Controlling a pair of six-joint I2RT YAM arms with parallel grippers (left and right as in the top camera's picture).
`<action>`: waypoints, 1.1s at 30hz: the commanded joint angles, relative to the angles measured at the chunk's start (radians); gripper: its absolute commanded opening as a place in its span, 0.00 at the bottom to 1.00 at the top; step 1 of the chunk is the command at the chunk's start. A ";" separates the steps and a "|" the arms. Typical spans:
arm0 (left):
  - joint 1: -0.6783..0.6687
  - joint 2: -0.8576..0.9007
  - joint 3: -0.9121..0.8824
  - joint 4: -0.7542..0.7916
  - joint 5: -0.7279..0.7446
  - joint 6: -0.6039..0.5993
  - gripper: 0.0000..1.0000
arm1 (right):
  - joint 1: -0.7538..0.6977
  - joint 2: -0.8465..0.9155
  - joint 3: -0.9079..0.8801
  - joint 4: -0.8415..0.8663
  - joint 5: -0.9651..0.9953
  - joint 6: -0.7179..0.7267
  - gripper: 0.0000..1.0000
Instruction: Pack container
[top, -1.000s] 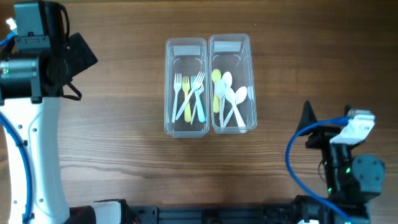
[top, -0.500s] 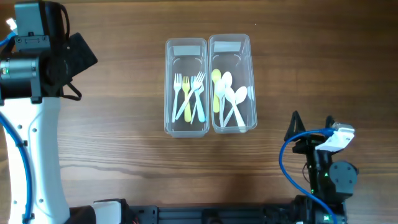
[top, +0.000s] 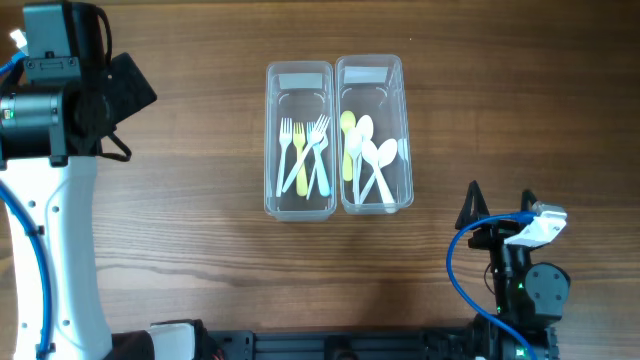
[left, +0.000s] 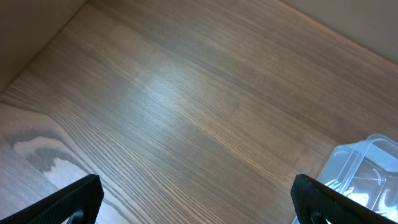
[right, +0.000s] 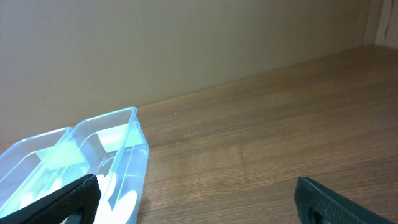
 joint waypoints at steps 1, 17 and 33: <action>0.006 -0.001 -0.002 0.000 -0.013 0.009 1.00 | 0.004 -0.016 -0.005 0.008 -0.012 0.014 1.00; -0.012 -0.029 -0.002 0.000 -0.013 0.009 1.00 | 0.004 -0.016 -0.005 0.008 -0.012 0.014 1.00; -0.021 -0.746 -0.871 0.946 0.066 -0.009 1.00 | 0.004 -0.016 -0.005 0.008 -0.012 0.014 1.00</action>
